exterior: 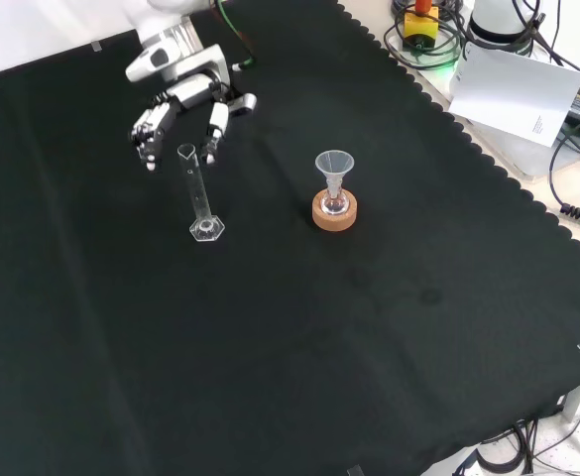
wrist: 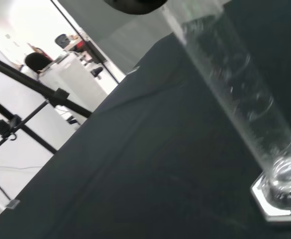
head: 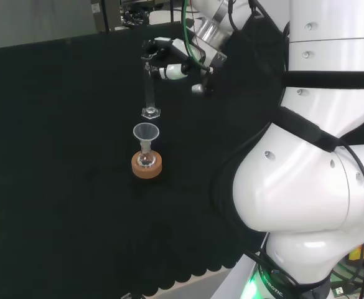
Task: Put the graduated cylinder back on the table.
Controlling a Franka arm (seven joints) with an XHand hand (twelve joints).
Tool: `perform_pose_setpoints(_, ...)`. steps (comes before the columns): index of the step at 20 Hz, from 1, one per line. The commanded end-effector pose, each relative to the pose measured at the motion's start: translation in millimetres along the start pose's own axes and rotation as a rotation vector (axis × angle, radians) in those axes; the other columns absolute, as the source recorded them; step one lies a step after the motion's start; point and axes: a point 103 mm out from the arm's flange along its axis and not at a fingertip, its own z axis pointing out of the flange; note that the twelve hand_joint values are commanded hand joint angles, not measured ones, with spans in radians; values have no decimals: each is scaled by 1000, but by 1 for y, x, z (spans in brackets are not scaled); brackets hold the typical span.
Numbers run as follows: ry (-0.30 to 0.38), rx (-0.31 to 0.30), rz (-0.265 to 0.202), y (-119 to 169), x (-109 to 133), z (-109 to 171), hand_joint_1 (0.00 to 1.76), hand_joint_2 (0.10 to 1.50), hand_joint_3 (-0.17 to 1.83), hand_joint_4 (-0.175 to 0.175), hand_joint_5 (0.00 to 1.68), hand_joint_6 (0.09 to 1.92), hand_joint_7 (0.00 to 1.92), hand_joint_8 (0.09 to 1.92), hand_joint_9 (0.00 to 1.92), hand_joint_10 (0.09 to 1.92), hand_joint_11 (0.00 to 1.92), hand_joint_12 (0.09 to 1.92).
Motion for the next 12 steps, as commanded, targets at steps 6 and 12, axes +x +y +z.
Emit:
perform_pose_setpoints(6, -237, -55, 86, -42, 62, -94, 921, 980, -175, -68, 378, 200, 254, 670, 723, 87, 290, 1350)
perform_pose_setpoints(12, -342, -41, 99, -61, 115, -116, 913, 981, -175, -66, 376, 186, 248, 670, 716, 87, 285, 1352)
